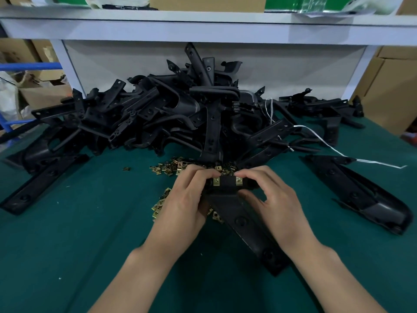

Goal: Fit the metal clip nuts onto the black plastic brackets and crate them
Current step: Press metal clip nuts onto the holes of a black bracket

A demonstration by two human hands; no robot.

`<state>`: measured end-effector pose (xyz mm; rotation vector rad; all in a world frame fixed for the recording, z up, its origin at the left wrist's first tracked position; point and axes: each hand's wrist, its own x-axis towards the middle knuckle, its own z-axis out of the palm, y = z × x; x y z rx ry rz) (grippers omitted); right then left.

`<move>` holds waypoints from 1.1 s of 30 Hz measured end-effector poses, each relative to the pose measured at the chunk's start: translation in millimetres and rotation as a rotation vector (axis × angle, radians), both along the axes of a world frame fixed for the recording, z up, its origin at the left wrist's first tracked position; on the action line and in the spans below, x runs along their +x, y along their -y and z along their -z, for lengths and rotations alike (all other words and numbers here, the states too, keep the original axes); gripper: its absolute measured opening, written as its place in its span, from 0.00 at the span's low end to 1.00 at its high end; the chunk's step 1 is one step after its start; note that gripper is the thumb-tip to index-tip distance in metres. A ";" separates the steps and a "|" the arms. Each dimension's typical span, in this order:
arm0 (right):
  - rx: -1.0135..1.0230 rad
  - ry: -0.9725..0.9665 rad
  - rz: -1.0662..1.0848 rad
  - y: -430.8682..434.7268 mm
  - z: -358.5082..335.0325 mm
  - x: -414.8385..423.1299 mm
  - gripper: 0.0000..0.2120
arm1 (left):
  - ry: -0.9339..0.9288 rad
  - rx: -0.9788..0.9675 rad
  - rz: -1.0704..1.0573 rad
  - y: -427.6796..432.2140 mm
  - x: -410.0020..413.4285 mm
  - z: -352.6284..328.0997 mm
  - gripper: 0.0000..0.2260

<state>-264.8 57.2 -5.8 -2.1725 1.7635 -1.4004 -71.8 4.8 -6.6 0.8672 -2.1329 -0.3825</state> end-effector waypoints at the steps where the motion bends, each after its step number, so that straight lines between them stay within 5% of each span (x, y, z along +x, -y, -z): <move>1: -0.009 0.013 0.002 0.1 -0.2 0.8 0.15 | -0.012 -0.012 -0.003 0.2 -0.1 -0.5 0.27; 16: 0.044 0.146 -0.025 -0.5 -1.4 4.5 0.12 | 0.007 -0.122 -0.035 5.3 1.7 -0.8 0.25; 33: 0.130 0.141 -0.028 3.7 -4.5 -1.5 0.14 | 0.009 0.031 0.001 3.1 2.9 0.5 0.20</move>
